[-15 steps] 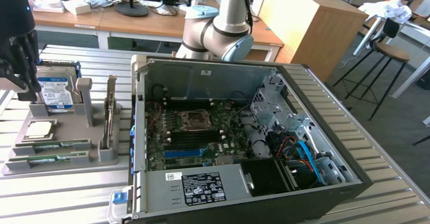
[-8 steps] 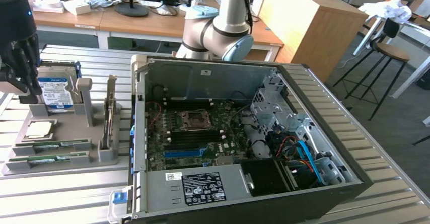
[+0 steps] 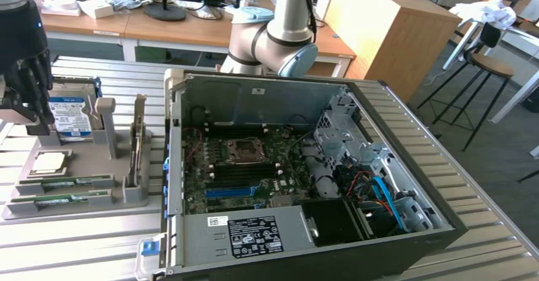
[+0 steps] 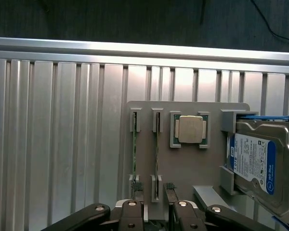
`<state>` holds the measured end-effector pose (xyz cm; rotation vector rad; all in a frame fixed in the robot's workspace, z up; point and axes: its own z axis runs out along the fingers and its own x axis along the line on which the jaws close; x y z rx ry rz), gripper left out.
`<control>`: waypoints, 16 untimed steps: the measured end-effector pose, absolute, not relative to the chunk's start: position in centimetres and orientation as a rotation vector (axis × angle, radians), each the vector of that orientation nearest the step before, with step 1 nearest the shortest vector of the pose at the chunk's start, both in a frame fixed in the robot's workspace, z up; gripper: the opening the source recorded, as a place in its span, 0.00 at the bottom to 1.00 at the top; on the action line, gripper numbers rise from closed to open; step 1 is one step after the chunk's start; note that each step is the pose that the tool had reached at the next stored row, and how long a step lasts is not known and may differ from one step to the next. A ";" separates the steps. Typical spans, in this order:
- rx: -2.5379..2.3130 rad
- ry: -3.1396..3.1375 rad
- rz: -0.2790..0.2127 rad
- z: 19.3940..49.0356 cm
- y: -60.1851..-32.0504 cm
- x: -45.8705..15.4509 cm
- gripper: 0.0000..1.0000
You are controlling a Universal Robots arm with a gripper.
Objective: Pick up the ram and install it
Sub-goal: 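Pick up the ram and move it above insertion slot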
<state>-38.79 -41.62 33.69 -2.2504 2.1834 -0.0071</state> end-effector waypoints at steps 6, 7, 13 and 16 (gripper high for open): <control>-2.250 2.183 -0.007 33.1 -41.6 -38.8 0.30; -2.250 2.183 -0.007 33.0 -41.6 -38.8 0.30; -2.250 2.183 -0.007 32.4 -41.6 -38.8 0.30; -2.250 2.183 -0.007 32.1 -41.6 -38.8 0.30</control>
